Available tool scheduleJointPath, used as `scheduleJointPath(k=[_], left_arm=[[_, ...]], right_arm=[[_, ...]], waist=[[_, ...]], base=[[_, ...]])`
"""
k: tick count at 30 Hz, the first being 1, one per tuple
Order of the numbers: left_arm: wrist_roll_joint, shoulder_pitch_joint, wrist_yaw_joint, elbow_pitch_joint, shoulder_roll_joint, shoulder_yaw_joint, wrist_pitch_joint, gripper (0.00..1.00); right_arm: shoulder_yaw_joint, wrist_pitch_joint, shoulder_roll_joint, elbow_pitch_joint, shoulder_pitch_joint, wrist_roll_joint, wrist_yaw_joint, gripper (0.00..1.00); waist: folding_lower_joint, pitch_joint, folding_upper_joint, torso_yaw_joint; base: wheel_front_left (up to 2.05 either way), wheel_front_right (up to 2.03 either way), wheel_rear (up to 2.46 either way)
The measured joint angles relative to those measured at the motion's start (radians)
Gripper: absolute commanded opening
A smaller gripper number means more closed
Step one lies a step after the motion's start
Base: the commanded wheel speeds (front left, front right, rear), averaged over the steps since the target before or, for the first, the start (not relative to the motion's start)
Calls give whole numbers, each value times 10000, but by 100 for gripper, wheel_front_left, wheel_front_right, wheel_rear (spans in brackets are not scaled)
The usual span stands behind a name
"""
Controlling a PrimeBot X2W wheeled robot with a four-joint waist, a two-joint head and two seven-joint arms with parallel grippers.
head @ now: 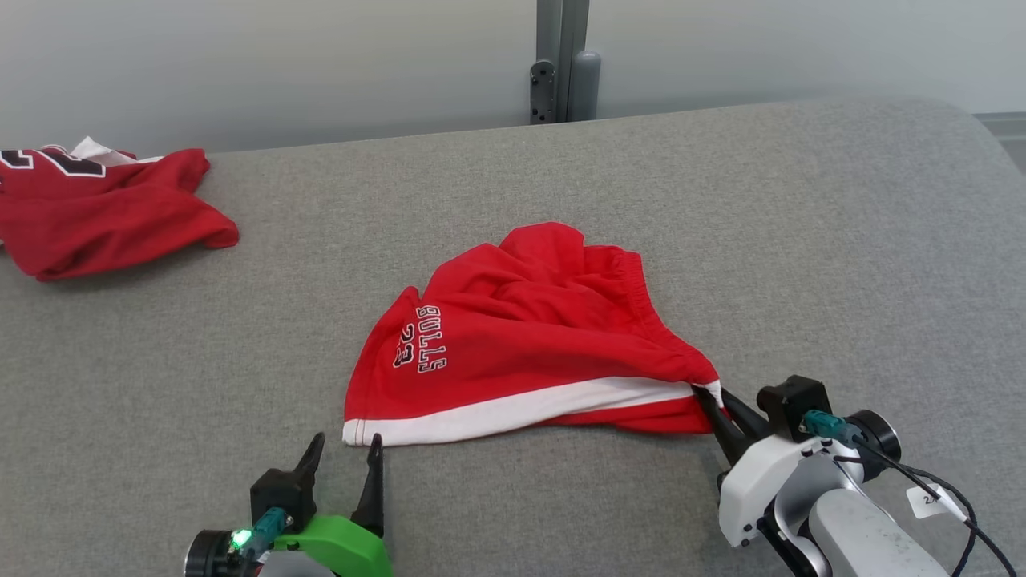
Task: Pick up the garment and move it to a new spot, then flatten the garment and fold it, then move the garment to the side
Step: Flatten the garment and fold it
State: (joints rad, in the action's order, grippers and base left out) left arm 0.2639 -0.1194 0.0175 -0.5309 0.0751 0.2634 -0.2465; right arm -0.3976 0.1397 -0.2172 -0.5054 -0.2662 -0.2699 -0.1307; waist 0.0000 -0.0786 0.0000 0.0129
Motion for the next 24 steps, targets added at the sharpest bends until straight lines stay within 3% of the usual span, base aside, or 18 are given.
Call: scheduleJointPath(k=[12, 24], left_arm=[[309, -964, 497, -1810, -65, 130, -115, 100], [345, -871, 709, -1241, -209, 316, -174, 100]], right_arm=[[19, 155, 128, -134, -34, 2, 0, 0], [44, 309, 201, -307, -121, 4, 0, 0]], waist=[[0, -175, 0, 223], [0, -276, 0, 224]], base=[[0, 0, 0], [0, 0, 0]])
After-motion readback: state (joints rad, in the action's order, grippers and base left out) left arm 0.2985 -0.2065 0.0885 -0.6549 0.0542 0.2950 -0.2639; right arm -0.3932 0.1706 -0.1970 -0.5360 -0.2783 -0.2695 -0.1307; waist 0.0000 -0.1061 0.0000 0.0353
